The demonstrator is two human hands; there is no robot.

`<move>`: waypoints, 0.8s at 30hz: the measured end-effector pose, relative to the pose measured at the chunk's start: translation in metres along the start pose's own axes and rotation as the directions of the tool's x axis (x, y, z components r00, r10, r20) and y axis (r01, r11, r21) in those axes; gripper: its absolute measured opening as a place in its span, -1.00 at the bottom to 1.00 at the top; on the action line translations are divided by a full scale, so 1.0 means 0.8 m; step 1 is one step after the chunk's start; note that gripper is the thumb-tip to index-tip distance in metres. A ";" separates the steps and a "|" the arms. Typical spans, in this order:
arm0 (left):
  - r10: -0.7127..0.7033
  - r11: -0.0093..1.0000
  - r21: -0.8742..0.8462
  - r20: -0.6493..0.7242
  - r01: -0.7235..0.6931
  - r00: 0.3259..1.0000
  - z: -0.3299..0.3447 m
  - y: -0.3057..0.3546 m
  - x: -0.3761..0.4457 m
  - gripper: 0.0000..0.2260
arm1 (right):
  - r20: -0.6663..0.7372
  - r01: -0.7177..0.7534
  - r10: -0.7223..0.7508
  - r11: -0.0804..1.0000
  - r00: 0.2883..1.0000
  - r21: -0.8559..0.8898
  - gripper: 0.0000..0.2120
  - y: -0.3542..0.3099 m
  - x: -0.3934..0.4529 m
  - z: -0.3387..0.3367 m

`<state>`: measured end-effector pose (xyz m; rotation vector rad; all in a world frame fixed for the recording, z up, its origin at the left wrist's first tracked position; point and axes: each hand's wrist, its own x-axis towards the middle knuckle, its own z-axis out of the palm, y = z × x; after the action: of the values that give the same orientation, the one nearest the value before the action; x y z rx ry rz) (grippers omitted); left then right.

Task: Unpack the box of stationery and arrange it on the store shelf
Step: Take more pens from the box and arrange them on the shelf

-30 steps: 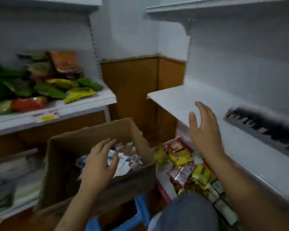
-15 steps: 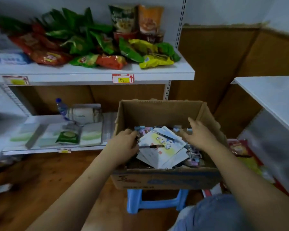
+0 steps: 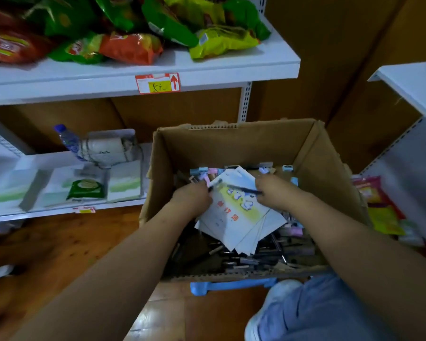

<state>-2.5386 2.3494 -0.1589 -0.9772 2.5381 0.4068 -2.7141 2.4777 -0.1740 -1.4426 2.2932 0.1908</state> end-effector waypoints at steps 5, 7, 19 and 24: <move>-0.240 0.968 -0.055 0.087 0.246 0.967 0.002 0.002 0.000 -0.66 | 0.040 -0.128 0.127 0.991 0.991 0.024 -0.88 0.001 -0.019 -0.003; -0.253 0.961 -0.054 0.238 0.272 0.938 0.005 0.003 -0.005 -0.71 | 0.188 -0.120 0.128 0.991 0.974 -0.054 -0.90 -0.004 -0.043 -0.006; -0.030 0.998 -0.031 0.483 0.052 0.875 0.026 0.022 -0.055 -0.12 | 0.432 0.110 -0.033 0.982 0.901 -0.153 -0.12 -0.019 -0.117 0.036; -0.021 0.997 -0.045 0.609 0.061 0.793 0.054 0.017 -0.058 -0.53 | 0.477 0.064 -0.083 0.996 0.875 0.057 -0.28 -0.009 -0.110 0.037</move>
<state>-2.5054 2.4027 -0.1747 -0.7579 1.9195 0.6704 -2.6668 2.5574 -0.1631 -1.2848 1.8245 0.4272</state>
